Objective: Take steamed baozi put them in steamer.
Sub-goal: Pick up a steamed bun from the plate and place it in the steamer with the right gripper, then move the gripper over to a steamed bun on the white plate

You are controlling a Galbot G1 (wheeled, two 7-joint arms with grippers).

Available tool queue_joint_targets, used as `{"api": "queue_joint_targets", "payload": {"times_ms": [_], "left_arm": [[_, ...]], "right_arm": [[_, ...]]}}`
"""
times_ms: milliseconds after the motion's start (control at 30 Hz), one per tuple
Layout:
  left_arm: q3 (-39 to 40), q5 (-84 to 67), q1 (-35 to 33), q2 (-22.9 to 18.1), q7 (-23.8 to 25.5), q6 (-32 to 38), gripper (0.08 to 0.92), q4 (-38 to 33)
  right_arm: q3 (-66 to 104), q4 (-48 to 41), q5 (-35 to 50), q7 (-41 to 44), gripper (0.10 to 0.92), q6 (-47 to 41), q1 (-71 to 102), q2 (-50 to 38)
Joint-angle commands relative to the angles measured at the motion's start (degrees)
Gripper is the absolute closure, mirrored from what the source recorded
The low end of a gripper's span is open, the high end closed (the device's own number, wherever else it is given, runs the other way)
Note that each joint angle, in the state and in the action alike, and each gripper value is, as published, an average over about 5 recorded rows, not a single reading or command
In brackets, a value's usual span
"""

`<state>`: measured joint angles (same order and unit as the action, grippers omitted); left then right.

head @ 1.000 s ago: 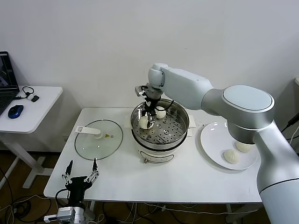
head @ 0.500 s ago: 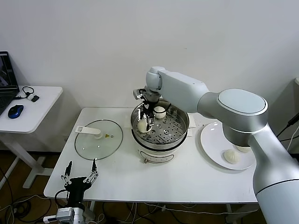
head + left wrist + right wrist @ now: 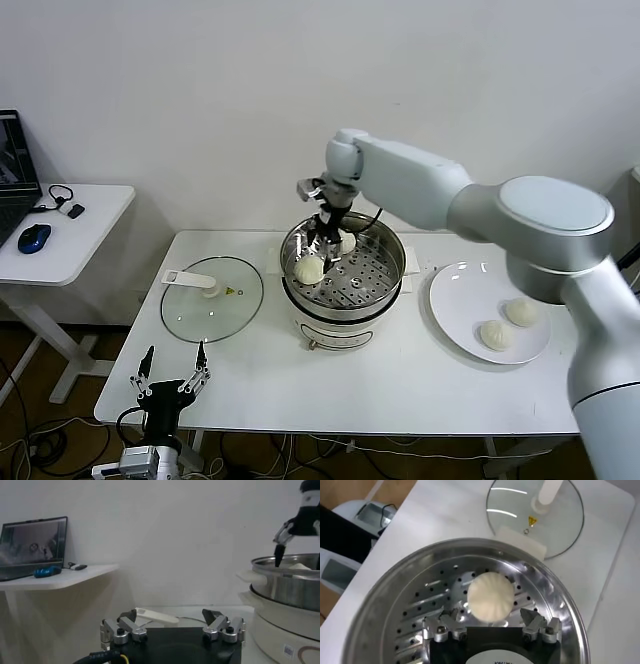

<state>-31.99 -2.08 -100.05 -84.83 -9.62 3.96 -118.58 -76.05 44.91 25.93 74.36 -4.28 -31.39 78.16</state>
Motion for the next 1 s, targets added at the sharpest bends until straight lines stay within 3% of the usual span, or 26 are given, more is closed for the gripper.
{"api": "queue_joint_targets", "payload": {"times_ms": [33, 533, 767, 1000], "left_arm": [[0.12, 0.18, 0.05, -0.04, -0.01, -0.14, 0.177, -0.10], [0.47, 0.29, 0.46, 0.13, 0.01, -0.91, 0.177, -0.69], [0.82, 0.41, -0.23, 0.02, -0.03, -0.75, 0.177, -0.82], [1.38, 1.22, -0.51, -0.64, -0.14, -0.92, 0.177, -1.79]], "right_arm": [[-2.45, 10.95, 3.51, 1.28, 0.203, 3.18, -7.39, -12.59], [-0.91, 18.88, -1.64, 2.80, 0.203, 9.01, -11.29, -35.83], [0.46, 18.82, -7.88, 2.93, 0.203, 8.90, -5.69, -44.81], [8.53, 16.16, -15.02, 3.07, 0.203, 9.08, 5.76, -48.39]]}}
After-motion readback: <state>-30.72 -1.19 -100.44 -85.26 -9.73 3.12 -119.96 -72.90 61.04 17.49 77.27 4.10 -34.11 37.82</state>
